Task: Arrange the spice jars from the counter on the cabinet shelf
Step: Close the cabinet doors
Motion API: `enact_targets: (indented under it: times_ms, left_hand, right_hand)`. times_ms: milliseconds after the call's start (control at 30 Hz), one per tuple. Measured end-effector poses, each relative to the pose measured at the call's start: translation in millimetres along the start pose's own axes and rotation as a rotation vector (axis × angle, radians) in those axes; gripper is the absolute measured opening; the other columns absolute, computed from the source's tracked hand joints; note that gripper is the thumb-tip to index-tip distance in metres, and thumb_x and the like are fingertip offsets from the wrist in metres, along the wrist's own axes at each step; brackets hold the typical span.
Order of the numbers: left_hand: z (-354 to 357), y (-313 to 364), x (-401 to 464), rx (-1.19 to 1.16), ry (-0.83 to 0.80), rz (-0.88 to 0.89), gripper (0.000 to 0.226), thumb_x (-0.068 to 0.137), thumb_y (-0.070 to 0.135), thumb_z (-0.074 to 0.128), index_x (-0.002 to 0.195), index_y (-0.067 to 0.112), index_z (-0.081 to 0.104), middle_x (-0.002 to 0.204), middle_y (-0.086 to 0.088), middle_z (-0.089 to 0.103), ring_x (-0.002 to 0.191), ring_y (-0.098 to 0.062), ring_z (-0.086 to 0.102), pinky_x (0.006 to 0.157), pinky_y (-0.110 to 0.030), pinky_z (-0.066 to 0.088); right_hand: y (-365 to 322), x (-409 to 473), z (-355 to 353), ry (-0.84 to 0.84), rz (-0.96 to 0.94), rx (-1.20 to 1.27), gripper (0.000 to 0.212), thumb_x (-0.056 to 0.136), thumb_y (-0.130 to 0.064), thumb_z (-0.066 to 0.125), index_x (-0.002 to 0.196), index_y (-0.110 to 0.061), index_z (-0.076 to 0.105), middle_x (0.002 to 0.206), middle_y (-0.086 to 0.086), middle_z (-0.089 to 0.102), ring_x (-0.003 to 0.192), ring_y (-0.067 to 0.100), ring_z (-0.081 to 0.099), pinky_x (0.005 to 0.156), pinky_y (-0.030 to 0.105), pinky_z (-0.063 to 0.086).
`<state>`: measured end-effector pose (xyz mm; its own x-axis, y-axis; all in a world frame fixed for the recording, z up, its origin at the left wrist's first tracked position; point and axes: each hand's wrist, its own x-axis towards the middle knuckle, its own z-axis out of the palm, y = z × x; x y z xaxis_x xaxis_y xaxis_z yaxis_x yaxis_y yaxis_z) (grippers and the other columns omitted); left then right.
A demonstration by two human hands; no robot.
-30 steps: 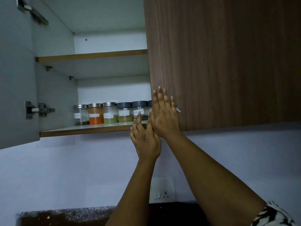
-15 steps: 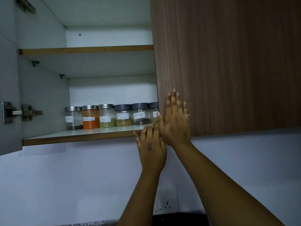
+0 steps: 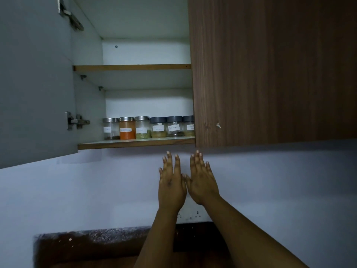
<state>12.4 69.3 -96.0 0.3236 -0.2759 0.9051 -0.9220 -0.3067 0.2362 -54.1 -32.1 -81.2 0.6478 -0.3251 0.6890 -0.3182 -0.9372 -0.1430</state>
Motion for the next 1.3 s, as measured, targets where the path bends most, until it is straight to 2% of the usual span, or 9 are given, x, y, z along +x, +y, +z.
enact_targets:
  times_ms: [133, 367, 567, 733, 933, 1067, 1133, 1233, 1300]
  left_hand:
    - [-80, 22, -45, 0.051, 0.100, -0.076, 0.062, 0.099, 0.017, 0.047, 0.154, 0.011, 0.018, 0.162, -0.008, 0.000, 0.150, -0.025, 0.002, 0.119, -0.044, 0.012]
    - [-227, 61, -114, 0.097, 0.206, -0.120, 0.058, 0.101, 0.030, 0.036, 0.153, 0.008, 0.022, 0.162, -0.008, 0.010, 0.150, -0.023, 0.006, 0.119, -0.046, 0.010]
    - [-369, 68, -110, 0.254, 0.422, -0.123, 0.061, 0.099, 0.030, 0.036, 0.152, 0.005, 0.020, 0.160, -0.015, 0.015, 0.149, -0.027, 0.010, 0.119, -0.047, 0.006]
    - [-468, 43, -99, 0.412, 0.601, -0.128, 0.061, 0.099, 0.025, 0.040, 0.152, 0.005, 0.018, 0.160, -0.015, 0.016, 0.150, -0.028, 0.009, 0.120, -0.039, -0.006]
    - [-503, -5, -86, 0.088, 0.450, -0.316, 0.060, 0.103, 0.036, 0.036, 0.154, 0.012, 0.016, 0.161, -0.007, 0.018, 0.149, -0.022, 0.016, 0.121, -0.040, 0.015]
    - [-511, -23, -91, -0.120, 0.425, -0.224, 0.057, 0.101, 0.043, 0.032, 0.152, 0.020, 0.027, 0.155, 0.002, 0.035, 0.140, -0.013, 0.035, 0.112, -0.032, 0.033]
    - [-517, -36, -90, -0.162, 0.494, -0.249, 0.048, 0.103, 0.033, 0.038, 0.148, 0.018, 0.036, 0.143, 0.004, 0.047, 0.124, -0.009, 0.049, 0.097, -0.027, 0.044]
    - [-515, -57, -88, -0.269, 0.460, -0.319, 0.030, 0.103, 0.024, 0.042, 0.125, 0.018, 0.060, 0.115, 0.001, 0.065, 0.103, -0.016, 0.062, 0.083, -0.030, 0.052]
    - [-508, -62, -89, -0.314, 0.469, -0.304, 0.028, 0.102, 0.023, 0.045, 0.123, 0.019, 0.063, 0.105, 0.005, 0.066, 0.095, -0.005, 0.062, 0.079, -0.023, 0.050]
  right_hand:
    - [-57, -62, -40, 0.069, -0.048, 0.040, 0.075, 0.091, -0.053, 0.001, 0.153, -0.012, -0.013, 0.159, 0.005, -0.022, 0.148, 0.017, -0.019, 0.123, 0.039, -0.002]
    - [-178, -145, -131, 0.248, -0.134, 0.156, 0.072, 0.099, -0.048, 0.021, 0.155, -0.012, -0.008, 0.160, 0.004, -0.020, 0.148, 0.016, -0.020, 0.120, 0.036, -0.008]
    - [-288, -165, -188, 0.314, -0.269, 0.238, 0.074, 0.100, -0.049, 0.027, 0.156, -0.013, -0.006, 0.162, 0.003, -0.018, 0.148, 0.015, -0.020, 0.122, 0.038, -0.005]
    - [-367, -155, -219, 0.378, -0.397, 0.335, 0.070, 0.100, -0.048, 0.033, 0.157, -0.020, 0.002, 0.164, 0.001, -0.009, 0.149, 0.016, -0.017, 0.122, 0.040, -0.005]
    - [-442, -126, -221, 0.327, -0.481, 0.417, 0.067, 0.100, -0.049, 0.035, 0.156, -0.028, 0.004, 0.164, -0.001, -0.008, 0.150, 0.016, -0.013, 0.122, 0.043, 0.000]
    - [-486, -116, -229, 0.085, -0.446, 0.735, 0.067, 0.099, -0.053, 0.034, 0.154, -0.037, 0.001, 0.164, -0.005, -0.001, 0.150, 0.019, 0.007, 0.118, 0.046, 0.021]
    - [-501, -111, -227, 0.056, -0.428, 0.784, 0.069, 0.098, -0.054, 0.035, 0.154, -0.039, -0.002, 0.163, -0.004, 0.004, 0.150, 0.021, 0.012, 0.116, 0.049, 0.026]
    - [-510, -108, -220, 0.129, -0.450, 0.630, 0.075, 0.097, -0.048, 0.044, 0.152, -0.042, -0.006, 0.163, 0.000, 0.006, 0.148, 0.025, 0.014, 0.114, 0.049, 0.030]
    - [-508, -108, -215, 0.170, -0.454, 0.529, 0.076, 0.097, -0.038, 0.049, 0.153, -0.042, -0.003, 0.162, 0.000, 0.004, 0.146, 0.028, 0.019, 0.109, 0.048, 0.036]
